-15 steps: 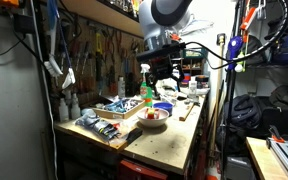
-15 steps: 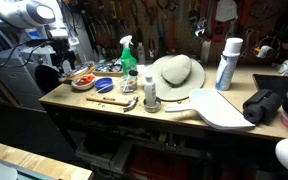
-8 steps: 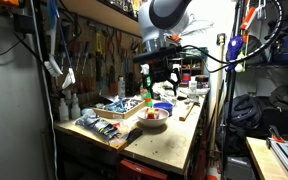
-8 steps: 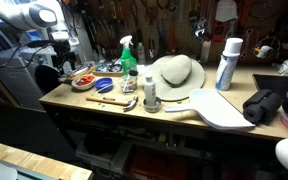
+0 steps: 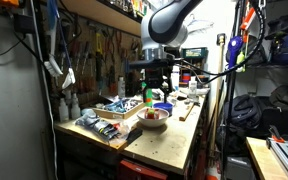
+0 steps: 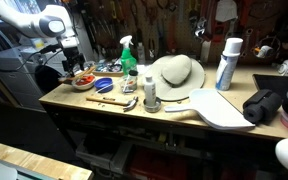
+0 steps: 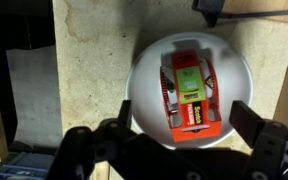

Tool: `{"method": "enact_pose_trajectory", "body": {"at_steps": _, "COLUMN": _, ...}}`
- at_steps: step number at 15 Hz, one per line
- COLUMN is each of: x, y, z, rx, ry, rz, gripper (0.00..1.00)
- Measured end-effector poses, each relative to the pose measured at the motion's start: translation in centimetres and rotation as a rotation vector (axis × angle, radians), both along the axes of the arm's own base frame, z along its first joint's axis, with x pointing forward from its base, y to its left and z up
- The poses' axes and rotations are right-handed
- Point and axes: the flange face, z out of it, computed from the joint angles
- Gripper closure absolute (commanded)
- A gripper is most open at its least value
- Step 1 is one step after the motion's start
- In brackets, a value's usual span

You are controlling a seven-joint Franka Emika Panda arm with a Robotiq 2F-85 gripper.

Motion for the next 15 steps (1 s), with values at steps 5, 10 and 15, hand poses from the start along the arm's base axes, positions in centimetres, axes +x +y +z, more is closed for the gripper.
{"method": "enact_pose_trajectory", "body": {"at_steps": 5, "x": -0.4, "y": 0.2, "z": -2.6, "rx": -0.007, "ry": 0.009, "rz": 0.011, "gripper": 0.00}}
{"method": "enact_pose_trajectory", "body": {"at_steps": 10, "x": -0.3, "y": 1.0, "z": -4.0, "rx": -0.004, "ry": -0.027, "rz": 0.022, "gripper": 0.00}}
{"method": "enact_pose_trajectory", "body": {"at_steps": 15, "x": -0.1, "y": 1.3, "z": -4.3, "rx": -0.006, "ry": -0.047, "rz": 0.030, "gripper": 0.02}}
